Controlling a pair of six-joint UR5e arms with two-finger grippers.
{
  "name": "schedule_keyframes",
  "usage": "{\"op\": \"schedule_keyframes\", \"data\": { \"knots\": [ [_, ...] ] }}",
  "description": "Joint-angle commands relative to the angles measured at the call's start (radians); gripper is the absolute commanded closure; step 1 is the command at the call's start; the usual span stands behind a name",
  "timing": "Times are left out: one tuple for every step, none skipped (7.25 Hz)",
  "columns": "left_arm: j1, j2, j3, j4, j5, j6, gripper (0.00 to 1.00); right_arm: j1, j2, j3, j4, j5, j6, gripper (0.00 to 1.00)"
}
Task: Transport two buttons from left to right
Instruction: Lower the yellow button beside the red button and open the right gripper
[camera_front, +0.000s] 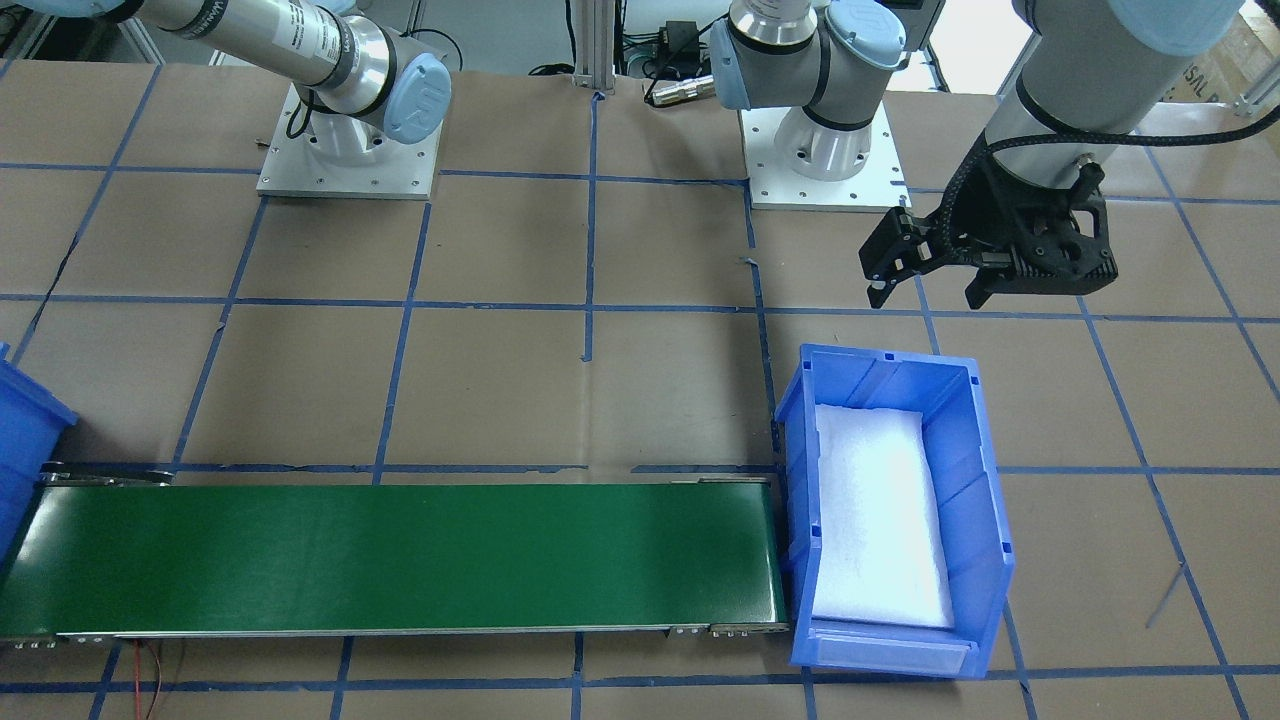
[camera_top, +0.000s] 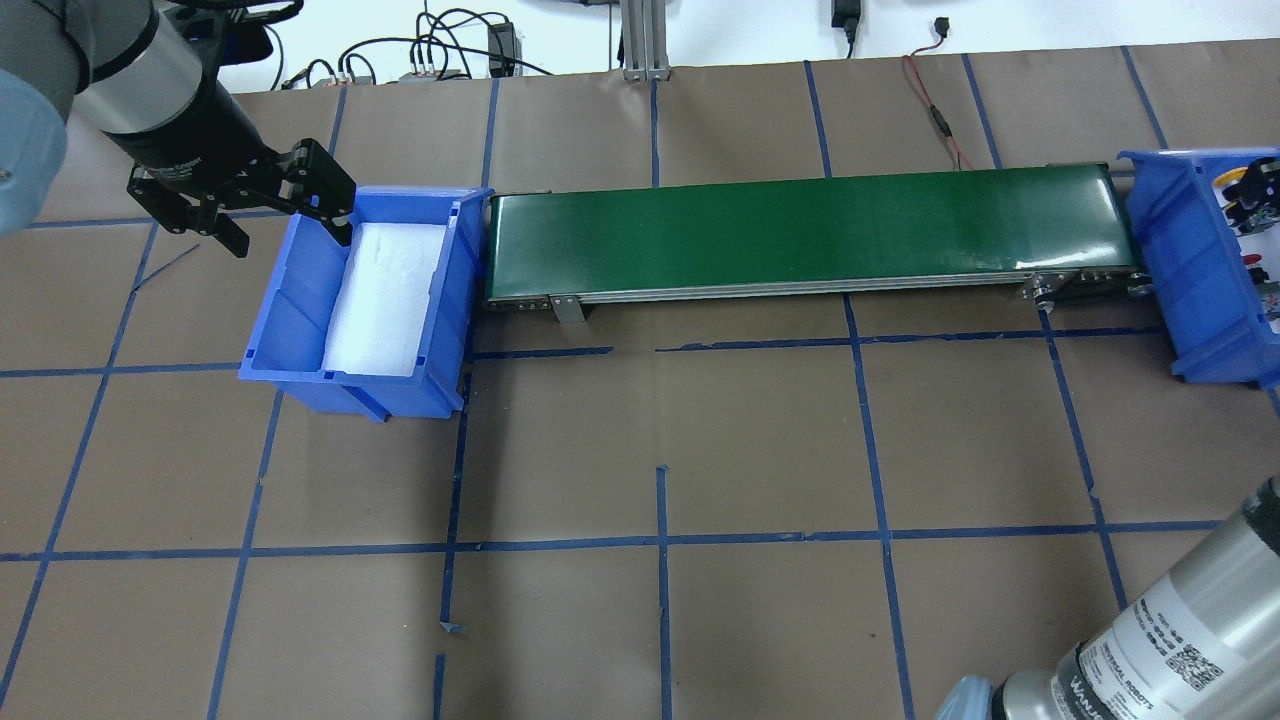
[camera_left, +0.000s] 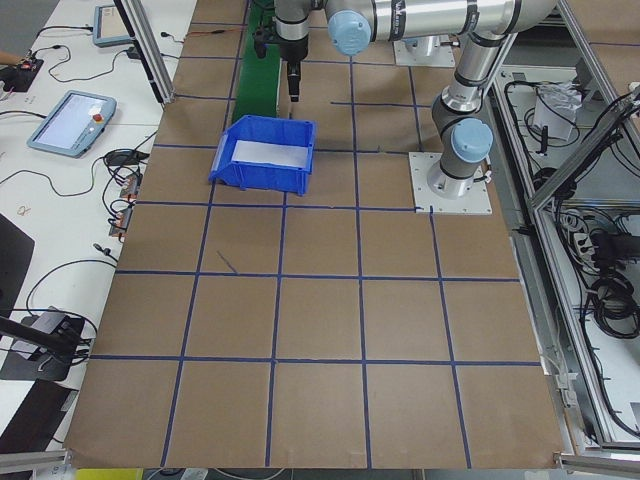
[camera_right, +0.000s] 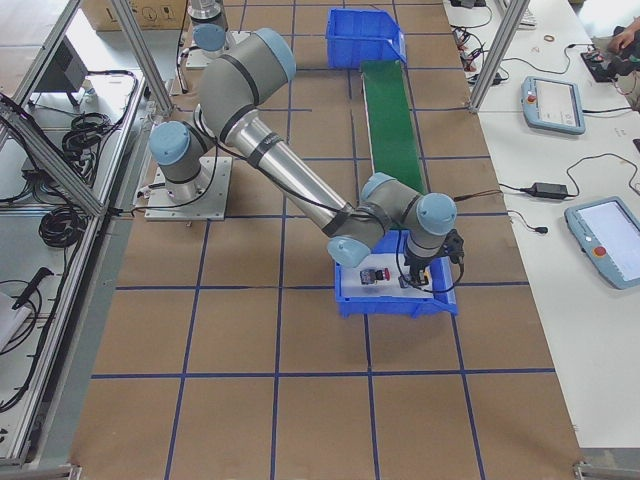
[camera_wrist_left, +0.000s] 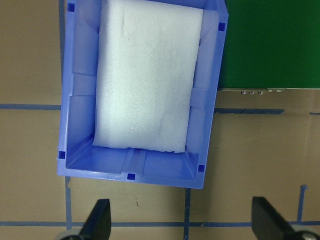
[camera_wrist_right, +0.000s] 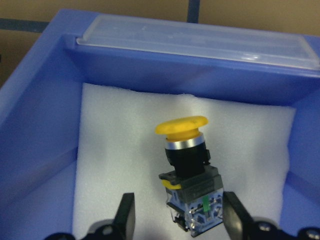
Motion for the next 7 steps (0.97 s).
{"op": "schedule_keyframes", "data": {
  "knots": [
    [0.001,-0.001,-0.001,-0.001,0.004,-0.001,0.0,0.0,-0.039,0.03,-0.003,0.018,0.024,0.0],
    [0.001,-0.001,-0.001,-0.001,0.004,-0.001,0.0,0.002,-0.058,0.03,0.004,0.018,0.018,0.0],
    [0.001,-0.006,-0.001,-0.001,0.002,-0.001,0.0,0.012,-0.1,0.031,0.044,0.018,0.018,0.0],
    [-0.001,-0.004,-0.001,-0.001,0.005,-0.001,0.0,0.022,-0.146,0.033,0.091,0.006,0.019,0.0],
    [-0.001,-0.004,-0.001,-0.001,0.007,-0.001,0.0,0.023,-0.209,0.043,0.131,-0.003,0.021,0.0],
    [-0.001,-0.004,-0.001,-0.001,0.004,-0.001,0.0,0.025,-0.271,0.06,0.164,-0.013,0.021,0.0],
    [-0.001,-0.006,0.001,0.011,-0.001,-0.001,0.0,0.029,-0.327,0.063,0.205,-0.028,0.021,0.0]
  ]
}}
